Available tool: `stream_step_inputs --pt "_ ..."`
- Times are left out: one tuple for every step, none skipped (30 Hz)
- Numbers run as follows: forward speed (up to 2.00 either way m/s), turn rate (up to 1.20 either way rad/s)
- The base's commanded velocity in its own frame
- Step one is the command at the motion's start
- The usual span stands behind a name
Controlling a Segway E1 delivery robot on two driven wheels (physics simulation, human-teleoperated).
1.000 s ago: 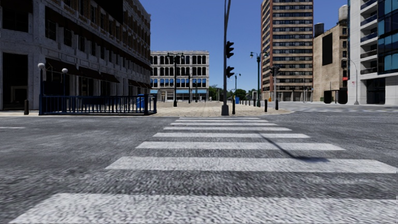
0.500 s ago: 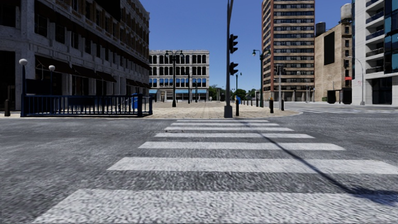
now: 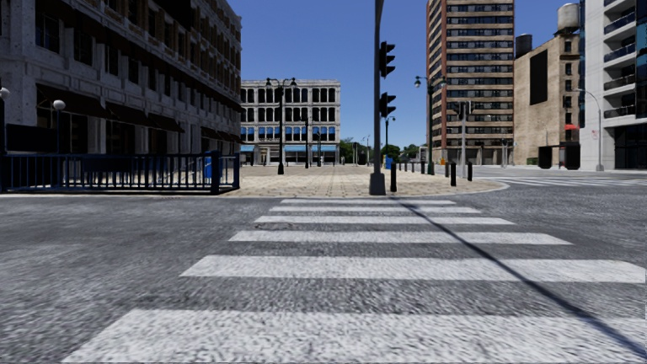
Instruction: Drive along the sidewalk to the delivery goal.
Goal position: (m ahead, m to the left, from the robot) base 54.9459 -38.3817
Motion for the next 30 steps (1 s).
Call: stream_step_inputs --pt "2.0 0.0" --pt "2.0 0.0" --pt "2.0 0.0" --pt "2.0 0.0" --pt "2.0 0.0" --pt "2.0 0.0" --pt "2.0 0.0" --pt "2.0 0.0" --pt "2.0 0.0" --pt "2.0 0.0" --pt "2.0 0.0" --pt "2.0 0.0" --pt "2.0 0.0" --pt "2.0 0.0" --pt "2.0 0.0" --pt "2.0 0.0" --pt "2.0 0.0" --pt "2.0 0.0" --pt "2.0 0.0" --pt "2.0 0.0" --pt "2.0 0.0" --pt "2.0 0.0" --pt "2.0 0.0" --pt "2.0 0.0" --pt "2.0 0.0" --pt "2.0 0.0" --pt "2.0 0.0" --pt "2.0 0.0" --pt "2.0 0.0" --pt "2.0 0.0"
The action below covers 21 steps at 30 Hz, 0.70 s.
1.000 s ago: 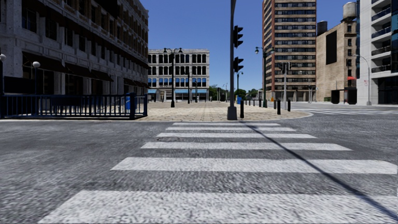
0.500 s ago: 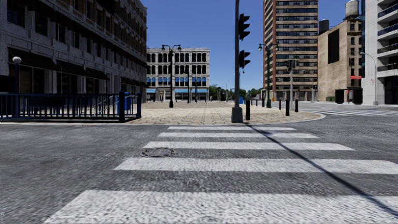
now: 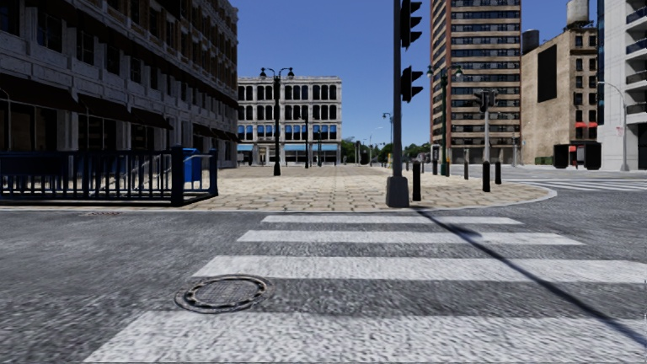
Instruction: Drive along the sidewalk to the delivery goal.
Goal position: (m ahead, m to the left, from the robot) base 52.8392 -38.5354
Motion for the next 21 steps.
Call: stream_step_inputs --pt "2.0 0.0" --pt "2.0 0.0" --pt "2.0 0.0" --pt "2.0 0.0" --pt "2.0 0.0" --pt "2.0 0.0" --pt "2.0 0.0" --pt "2.0 0.0" --pt "2.0 0.0" --pt "2.0 0.0" --pt "2.0 0.0" --pt "2.0 0.0" --pt "2.0 0.0" --pt "2.0 0.0" --pt "2.0 0.0" --pt "2.0 0.0" --pt "2.0 0.0" --pt "2.0 0.0" --pt "2.0 0.0" --pt "2.0 -0.15" --pt "2.0 -0.15"
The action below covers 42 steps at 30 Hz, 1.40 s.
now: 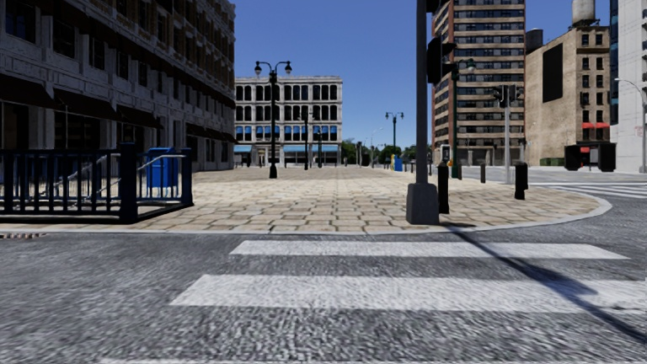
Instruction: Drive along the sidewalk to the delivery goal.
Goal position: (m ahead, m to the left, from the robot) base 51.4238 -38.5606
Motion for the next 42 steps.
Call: stream_step_inputs --pt "2.0 -0.21" --pt "2.0 -0.23" --pt "2.0 -0.23" --pt "2.0 -0.23" --pt "2.0 -0.23" --pt "2.0 -0.23" --pt "2.0 -0.23" --pt "2.0 -0.23" --pt "2.0 -0.23" --pt "2.0 -0.23" --pt "2.0 -0.23" --pt "2.0 -0.23" --pt "2.0 -0.23" --pt "2.0 -0.23" --pt "2.0 -0.23" --pt "2.0 -0.23" --pt "2.0 -0.23" --pt "2.0 -0.23" --pt "2.0 -0.23" --pt "2.0 -0.23" --pt "2.0 -0.23" --pt "2.0 -0.23" --pt "2.0 -0.23" --pt "2.0 -0.23" --pt "2.0 -0.23" --pt "2.0 -0.23" --pt "2.0 -0.23" --pt "2.0 -0.23" --pt "2.0 -0.23" --pt "2.0 -0.23" --pt "2.0 -0.23" --pt "2.0 -0.23" --pt "2.0 -0.23" --pt "2.0 -0.16" --pt "2.0 -0.01" --pt "2.0 0.0" --pt "2.0 0.0" --pt "2.0 0.0" --pt "2.0 0.0" --pt "2.0 0.0" --pt "2.0 0.0" --pt "1.89 0.0"
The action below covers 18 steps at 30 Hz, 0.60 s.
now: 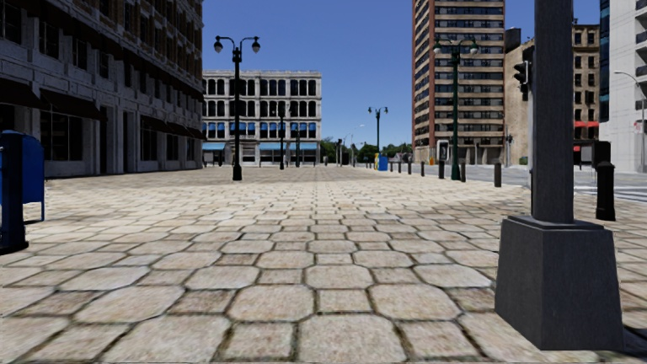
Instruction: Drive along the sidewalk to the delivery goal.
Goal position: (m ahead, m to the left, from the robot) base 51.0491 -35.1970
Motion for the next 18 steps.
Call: stream_step_inputs --pt "1.61 0.0" --pt "1.42 0.0" --pt "1.35 0.0" --pt "1.35 0.0" --pt "1.32 0.0" --pt "1.32 0.0" --pt "1.32 0.0" --pt "1.32 0.0" --pt "1.32 0.0" --pt "1.32 0.0" --pt "1.32 0.0" --pt "1.32 0.0" --pt "1.32 0.0" --pt "1.32 0.0" --pt "1.32 0.0" --pt "1.32 0.0" --pt "1.32 0.0" --pt "1.32 0.0"
